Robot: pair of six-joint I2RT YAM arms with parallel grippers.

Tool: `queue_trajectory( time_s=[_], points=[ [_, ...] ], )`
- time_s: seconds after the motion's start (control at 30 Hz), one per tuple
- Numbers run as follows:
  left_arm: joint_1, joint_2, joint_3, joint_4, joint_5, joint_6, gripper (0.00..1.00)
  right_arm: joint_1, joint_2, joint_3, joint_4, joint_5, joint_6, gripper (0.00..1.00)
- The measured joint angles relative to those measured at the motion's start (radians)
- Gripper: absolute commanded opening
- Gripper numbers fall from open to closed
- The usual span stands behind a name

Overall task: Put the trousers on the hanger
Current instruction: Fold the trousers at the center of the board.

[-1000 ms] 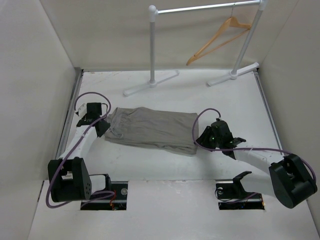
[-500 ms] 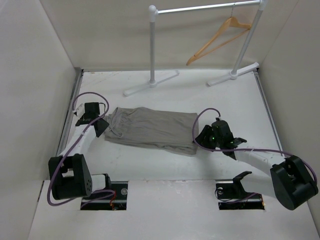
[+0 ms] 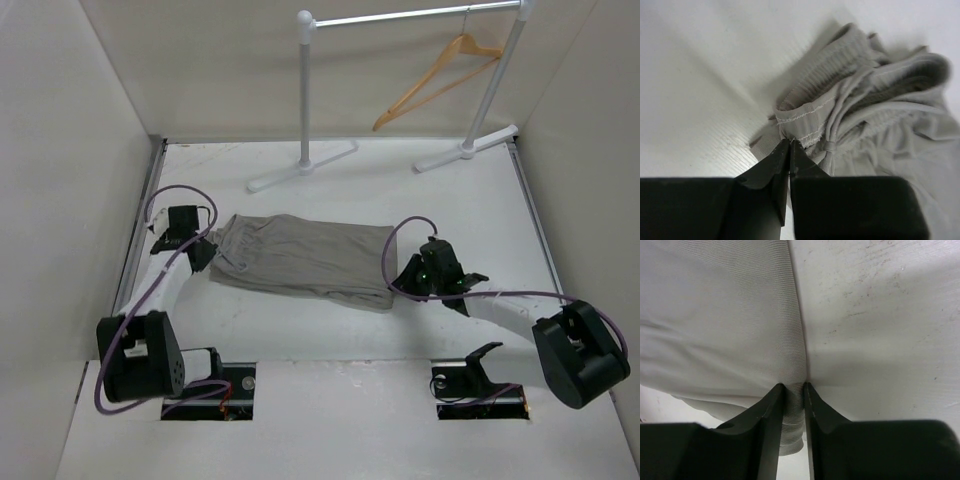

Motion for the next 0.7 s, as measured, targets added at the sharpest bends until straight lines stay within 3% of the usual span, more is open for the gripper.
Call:
queue_trajectory(
  time_s=[0.3, 0.37, 0.43, 0.5, 0.6, 0.7],
  points=[
    [0.016, -0.31, -0.044, -0.094, 0.007, -0.063, 0.02, -0.019, -0.045, 0.0, -0.01, 0.0, -0.001, 0.24],
    [0.024, -0.333, -0.071, -0.111, 0.006, -0.071, 0.04, -0.031, -0.064, 0.0, -0.013, 0.0, -0.001, 0.29],
    [0.037, -0.334, -0.111, -0.114, 0.007, -0.08, 0.12, -0.042, -0.071, 0.0, -0.015, 0.0, -0.001, 0.44],
    [0.05, -0.317, -0.163, -0.121, 0.007, -0.091, 0.28, -0.046, -0.072, 0.0, -0.022, 0.002, -0.001, 0.58],
    [0.064, -0.284, -0.208, -0.153, 0.009, -0.103, 0.49, -0.046, -0.089, 0.0, -0.053, 0.0, -0.008, 0.65],
    [0.072, -0.312, -0.206, -0.179, -0.001, -0.106, 0.54, -0.045, -0.134, 0.0, -0.102, 0.001, -0.013, 0.66]
  ],
)
